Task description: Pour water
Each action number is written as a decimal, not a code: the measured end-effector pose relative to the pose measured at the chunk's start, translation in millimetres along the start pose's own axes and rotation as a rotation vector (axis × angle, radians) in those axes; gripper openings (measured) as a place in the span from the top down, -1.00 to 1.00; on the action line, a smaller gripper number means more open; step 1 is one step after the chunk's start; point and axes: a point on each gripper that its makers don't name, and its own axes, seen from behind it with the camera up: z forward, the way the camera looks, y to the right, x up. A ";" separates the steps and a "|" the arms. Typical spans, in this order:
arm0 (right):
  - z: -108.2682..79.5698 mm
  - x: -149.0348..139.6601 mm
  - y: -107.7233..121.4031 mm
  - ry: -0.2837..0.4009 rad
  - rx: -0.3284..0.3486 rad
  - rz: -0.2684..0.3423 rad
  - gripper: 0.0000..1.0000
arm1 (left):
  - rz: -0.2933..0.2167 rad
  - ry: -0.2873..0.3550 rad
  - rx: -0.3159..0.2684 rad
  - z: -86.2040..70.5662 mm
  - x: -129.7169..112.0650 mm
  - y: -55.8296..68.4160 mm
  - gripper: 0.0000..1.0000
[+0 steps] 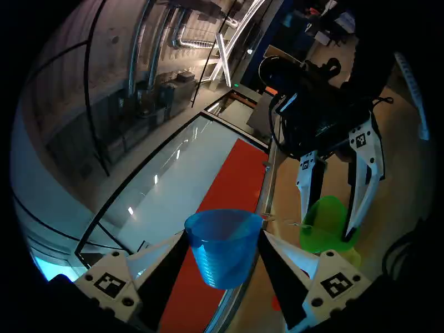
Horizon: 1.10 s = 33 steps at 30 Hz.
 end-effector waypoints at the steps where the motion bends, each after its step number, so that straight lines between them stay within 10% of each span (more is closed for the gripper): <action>1: -0.1 0.1 -0.1 0.000 0.001 -0.001 -0.84 | 0.000 0.000 0.000 -0.1 -0.2 0.1 -0.72; 33: -0.9 3.5 -5.1 0.008 0.009 -0.029 -0.85 | 0.067 0.008 0.008 -2.0 9.4 -5.7 -0.71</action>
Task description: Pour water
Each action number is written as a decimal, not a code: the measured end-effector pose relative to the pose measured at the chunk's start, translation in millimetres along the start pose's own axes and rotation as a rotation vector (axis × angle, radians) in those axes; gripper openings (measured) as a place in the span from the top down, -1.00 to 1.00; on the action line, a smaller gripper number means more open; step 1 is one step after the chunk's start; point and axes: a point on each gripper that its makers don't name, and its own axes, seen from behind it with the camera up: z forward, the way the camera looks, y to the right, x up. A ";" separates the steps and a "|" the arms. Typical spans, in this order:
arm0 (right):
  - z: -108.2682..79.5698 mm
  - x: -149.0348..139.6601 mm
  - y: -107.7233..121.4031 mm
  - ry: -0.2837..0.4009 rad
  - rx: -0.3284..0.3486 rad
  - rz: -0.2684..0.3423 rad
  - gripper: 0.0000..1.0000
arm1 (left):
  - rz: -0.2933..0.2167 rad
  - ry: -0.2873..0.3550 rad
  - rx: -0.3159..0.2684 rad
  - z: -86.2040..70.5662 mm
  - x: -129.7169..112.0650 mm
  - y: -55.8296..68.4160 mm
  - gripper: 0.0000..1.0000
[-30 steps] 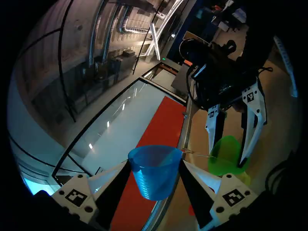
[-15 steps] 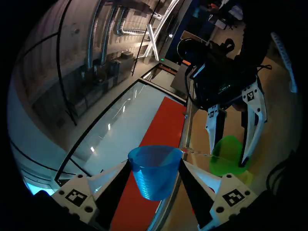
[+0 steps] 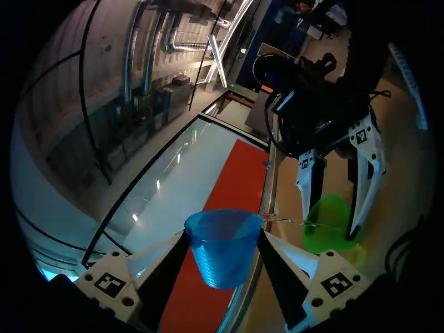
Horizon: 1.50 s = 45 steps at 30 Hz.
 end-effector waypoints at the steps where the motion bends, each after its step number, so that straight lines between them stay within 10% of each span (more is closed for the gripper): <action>1: 0.0 0.1 0.0 0.000 0.000 -0.001 -0.85 | 0.001 0.001 0.001 0.1 0.4 -0.4 -0.71; 45: 0.1 -1.4 -2.2 0.008 0.003 -0.012 -0.85 | 0.045 0.014 -0.001 1.6 9.8 -2.7 -0.72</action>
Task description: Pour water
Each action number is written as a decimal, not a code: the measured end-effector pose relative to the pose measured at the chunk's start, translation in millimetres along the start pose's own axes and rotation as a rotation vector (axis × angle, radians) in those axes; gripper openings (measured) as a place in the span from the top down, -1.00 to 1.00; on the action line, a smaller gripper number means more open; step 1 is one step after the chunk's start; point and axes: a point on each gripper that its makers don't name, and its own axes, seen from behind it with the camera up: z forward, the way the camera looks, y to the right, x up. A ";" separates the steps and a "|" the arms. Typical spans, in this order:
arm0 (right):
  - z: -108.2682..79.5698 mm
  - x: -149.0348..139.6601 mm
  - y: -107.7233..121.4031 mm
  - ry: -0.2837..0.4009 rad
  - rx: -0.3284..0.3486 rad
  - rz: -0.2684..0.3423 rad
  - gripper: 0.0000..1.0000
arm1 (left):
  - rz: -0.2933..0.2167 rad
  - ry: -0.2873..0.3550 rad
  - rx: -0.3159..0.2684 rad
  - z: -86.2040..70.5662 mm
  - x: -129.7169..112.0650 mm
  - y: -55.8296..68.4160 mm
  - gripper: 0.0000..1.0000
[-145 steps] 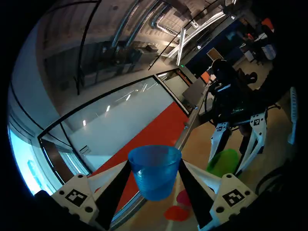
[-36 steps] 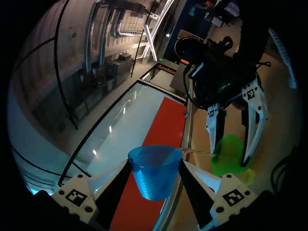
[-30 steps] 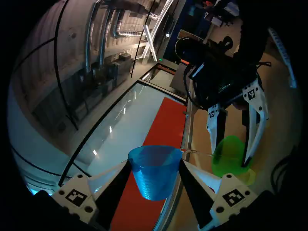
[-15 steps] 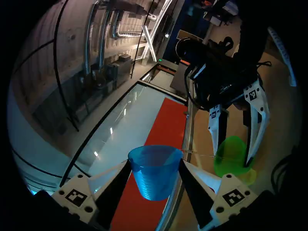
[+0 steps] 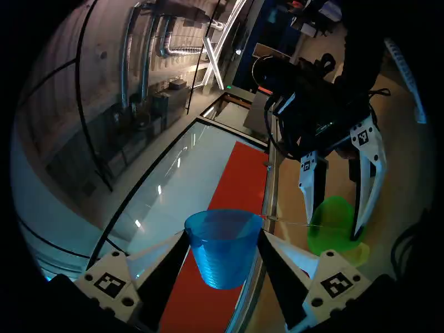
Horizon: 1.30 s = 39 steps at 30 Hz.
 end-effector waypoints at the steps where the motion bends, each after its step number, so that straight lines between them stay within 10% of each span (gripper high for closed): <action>1: -0.1 0.0 0.1 0.000 0.000 0.000 -0.84 | 0.001 0.000 -0.001 -0.1 -0.1 0.2 -0.72; 39: 1.2 3.3 0.4 0.011 -0.004 -0.005 -0.85 | 0.050 -0.004 -0.008 -4.8 6.6 -5.9 -0.71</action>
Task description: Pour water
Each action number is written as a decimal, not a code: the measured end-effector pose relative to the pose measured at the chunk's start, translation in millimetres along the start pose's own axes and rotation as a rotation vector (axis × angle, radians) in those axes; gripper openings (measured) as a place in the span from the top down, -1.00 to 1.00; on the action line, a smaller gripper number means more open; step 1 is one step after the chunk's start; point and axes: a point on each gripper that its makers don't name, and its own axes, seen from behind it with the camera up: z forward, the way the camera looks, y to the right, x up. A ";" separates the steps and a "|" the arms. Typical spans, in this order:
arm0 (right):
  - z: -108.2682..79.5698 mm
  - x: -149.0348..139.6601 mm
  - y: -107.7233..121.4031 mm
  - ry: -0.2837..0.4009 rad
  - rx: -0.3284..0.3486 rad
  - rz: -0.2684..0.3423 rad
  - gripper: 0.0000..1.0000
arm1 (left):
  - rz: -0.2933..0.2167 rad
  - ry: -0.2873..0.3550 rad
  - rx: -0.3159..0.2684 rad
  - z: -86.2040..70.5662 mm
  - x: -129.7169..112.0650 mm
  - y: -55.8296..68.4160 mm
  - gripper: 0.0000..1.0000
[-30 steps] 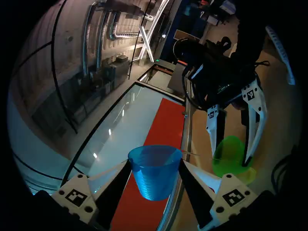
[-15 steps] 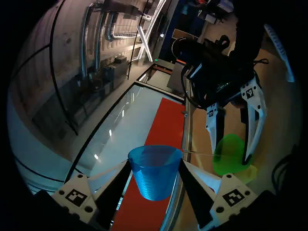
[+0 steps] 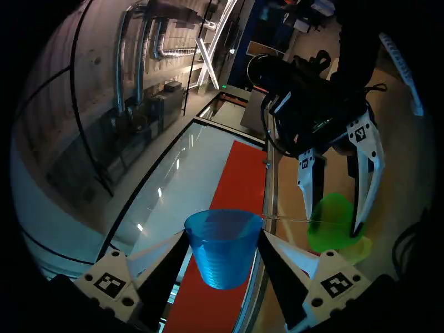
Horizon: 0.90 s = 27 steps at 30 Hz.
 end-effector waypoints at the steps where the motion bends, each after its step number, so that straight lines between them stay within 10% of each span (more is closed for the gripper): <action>1: 0.1 0.1 0.1 0.000 -0.001 0.000 -0.85 | 0.001 0.000 0.000 -0.2 -0.1 0.4 -0.72; 27: 1.9 0.4 2.6 0.028 0.000 0.035 -0.85 | 0.026 0.002 -0.002 0.1 2.7 2.1 -0.71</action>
